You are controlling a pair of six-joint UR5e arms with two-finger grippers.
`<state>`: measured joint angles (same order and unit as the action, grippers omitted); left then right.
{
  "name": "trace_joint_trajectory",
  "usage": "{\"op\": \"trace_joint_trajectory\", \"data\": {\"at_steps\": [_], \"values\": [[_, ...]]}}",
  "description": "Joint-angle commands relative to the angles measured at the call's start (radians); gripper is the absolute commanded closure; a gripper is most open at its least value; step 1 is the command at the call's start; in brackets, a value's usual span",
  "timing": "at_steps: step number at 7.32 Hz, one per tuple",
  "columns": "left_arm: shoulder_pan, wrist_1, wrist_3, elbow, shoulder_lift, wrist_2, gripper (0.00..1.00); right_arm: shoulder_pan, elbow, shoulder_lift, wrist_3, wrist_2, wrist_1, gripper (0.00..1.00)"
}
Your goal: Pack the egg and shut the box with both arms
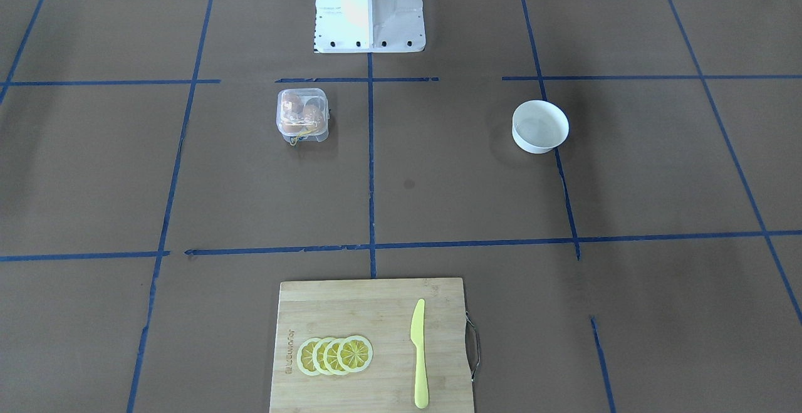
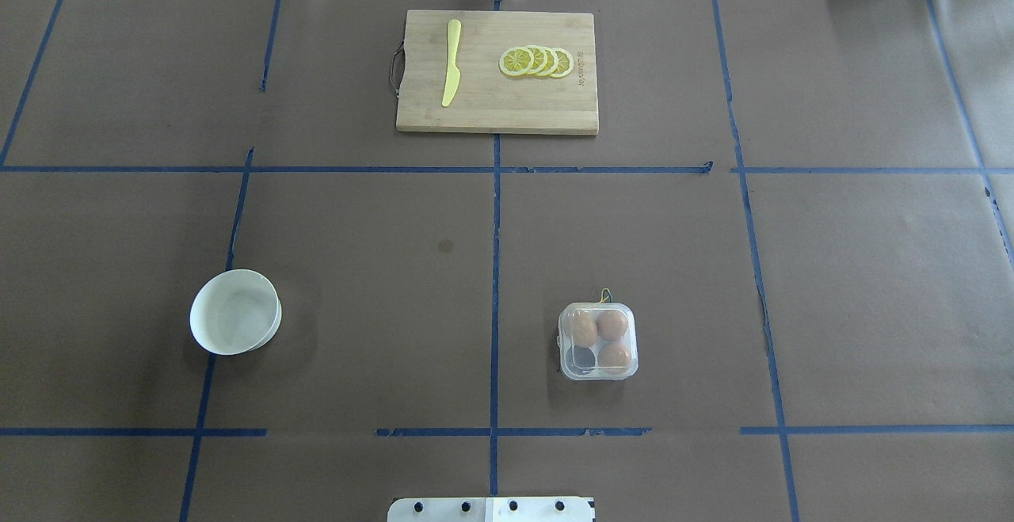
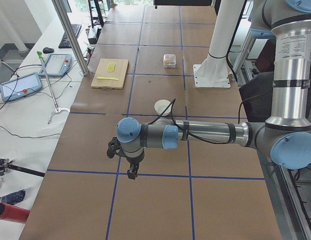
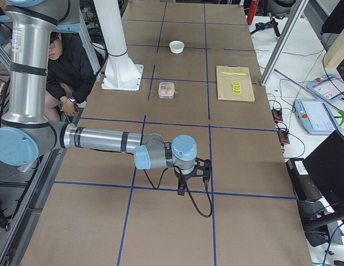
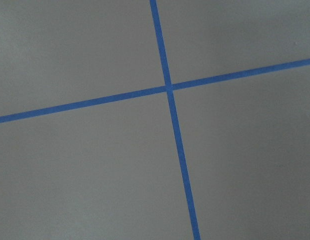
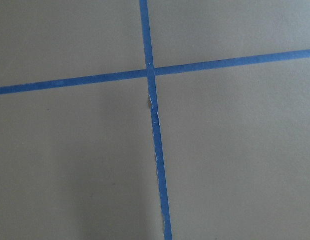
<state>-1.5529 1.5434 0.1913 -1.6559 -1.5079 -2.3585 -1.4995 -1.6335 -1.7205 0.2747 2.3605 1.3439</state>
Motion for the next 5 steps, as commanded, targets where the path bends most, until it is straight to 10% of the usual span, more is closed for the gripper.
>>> {"op": "trace_joint_trajectory", "data": {"at_steps": [1,5], "values": [[0.008,0.053,0.002,-0.004,0.057,0.001,0.00,0.004,0.006,0.004,-0.002,-0.045,0.009,0.00],[0.007,0.052,0.002,-0.007,0.057,0.002,0.00,0.005,0.006,0.013,0.000,-0.060,0.008,0.00]]}}
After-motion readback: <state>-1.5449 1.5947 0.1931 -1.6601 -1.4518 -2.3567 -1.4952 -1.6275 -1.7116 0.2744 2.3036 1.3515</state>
